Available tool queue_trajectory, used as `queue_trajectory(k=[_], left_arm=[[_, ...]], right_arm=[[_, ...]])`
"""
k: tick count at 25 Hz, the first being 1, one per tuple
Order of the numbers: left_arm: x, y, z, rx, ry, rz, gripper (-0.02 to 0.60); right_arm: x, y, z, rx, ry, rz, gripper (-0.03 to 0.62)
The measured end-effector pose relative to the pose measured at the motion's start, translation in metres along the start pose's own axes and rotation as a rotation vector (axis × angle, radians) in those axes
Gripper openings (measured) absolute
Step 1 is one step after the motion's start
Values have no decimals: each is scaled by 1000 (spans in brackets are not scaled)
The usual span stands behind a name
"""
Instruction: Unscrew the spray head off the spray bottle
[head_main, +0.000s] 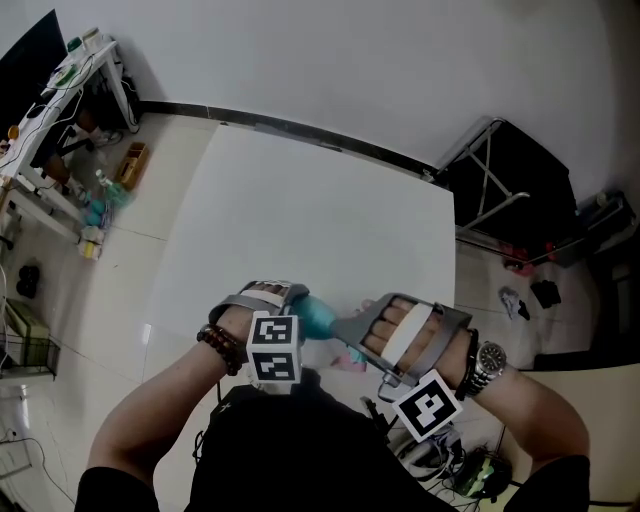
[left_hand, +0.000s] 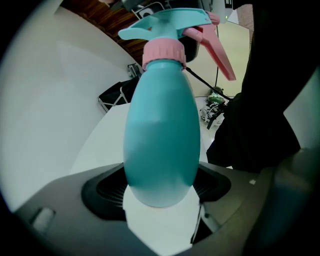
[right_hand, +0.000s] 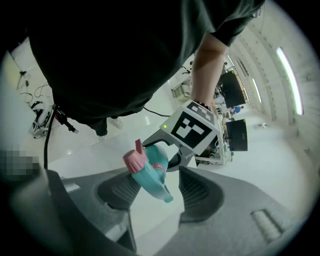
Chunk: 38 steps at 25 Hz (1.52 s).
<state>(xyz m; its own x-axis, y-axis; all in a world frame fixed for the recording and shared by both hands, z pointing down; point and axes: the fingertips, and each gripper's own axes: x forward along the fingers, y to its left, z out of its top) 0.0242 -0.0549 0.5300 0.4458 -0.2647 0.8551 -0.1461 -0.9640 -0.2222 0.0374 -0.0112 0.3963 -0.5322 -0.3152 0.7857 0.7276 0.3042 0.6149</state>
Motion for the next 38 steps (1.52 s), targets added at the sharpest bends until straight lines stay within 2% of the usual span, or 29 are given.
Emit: queue_trajectory(k=[5,9,21,25,28,31,33,35,38], left_arm=[[1,-2,6,11,-5,2,423],[2,3,3,4,5,26,423],[3,24,-9,-46,75,164,423],[3,29,-12,-50,95,215,422],[2,33,-14,-53,107,245,422],[3,35,-15,-61,110,258,422],[5,33,-15,-72,106,257,422],[7,31,-14,-88,100,250,423],[9,30,-11,-114,84,239,422]], right_arm=[[7,12,0,18,2,42,132],[11,14,-9,163,16,81,124],[28,7,-30,845,23,77,121],[29,5,-37,1155,-11,108,121],[31,2,-45,1438,-61,139,121],[33,4,-54,1694,-101,167,121],[34,5,-56,1828,-128,185,121],[34,6,-58,1901,-147,190,121],[33,5,-60,1897,-155,166,121]])
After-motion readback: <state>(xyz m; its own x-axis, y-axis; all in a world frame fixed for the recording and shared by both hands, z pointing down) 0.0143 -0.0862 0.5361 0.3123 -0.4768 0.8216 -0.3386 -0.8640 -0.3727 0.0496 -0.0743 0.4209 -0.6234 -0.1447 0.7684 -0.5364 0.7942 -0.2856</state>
